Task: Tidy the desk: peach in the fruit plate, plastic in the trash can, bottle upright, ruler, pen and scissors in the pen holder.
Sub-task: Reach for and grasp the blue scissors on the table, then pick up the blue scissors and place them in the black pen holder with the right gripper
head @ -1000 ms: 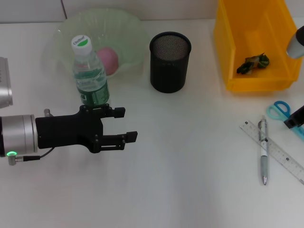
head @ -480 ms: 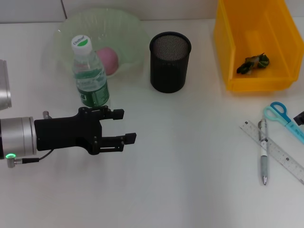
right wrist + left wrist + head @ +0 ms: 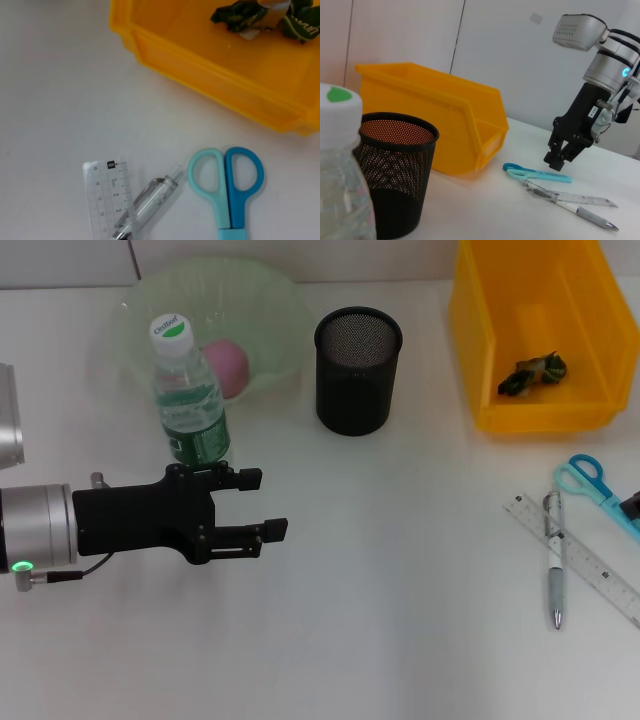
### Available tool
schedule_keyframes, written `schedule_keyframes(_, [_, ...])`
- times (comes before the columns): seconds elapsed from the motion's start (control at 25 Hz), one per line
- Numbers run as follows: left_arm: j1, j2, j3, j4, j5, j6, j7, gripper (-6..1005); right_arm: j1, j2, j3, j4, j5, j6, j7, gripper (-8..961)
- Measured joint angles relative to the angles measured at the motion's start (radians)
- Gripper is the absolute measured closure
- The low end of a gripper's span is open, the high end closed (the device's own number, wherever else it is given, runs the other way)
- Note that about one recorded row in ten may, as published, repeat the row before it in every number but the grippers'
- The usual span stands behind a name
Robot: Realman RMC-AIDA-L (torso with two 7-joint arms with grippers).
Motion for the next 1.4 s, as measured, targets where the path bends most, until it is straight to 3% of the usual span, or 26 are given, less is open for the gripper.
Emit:
schedule_keyframes(0.44, [0.002, -0.001, 0.002, -0.004, 0.000, -0.002, 0.000, 220, 0.000, 0.002, -0.007, 0.058, 0.004, 0.055, 0.010, 610])
schedule_keyframes(1.2, [0.013, -0.006, 0.002, -0.005, 0.000, -0.002, 0.000, 219, -0.004, 0.003, -0.016, 0.084, 0.008, 0.078, 0.000, 628])
schedule_keyframes(1.4, [0.017, -0.007, 0.002, -0.005, 0.000, -0.002, 0.000, 219, -0.023, 0.003, -0.015, 0.043, 0.030, 0.060, -0.007, 729])
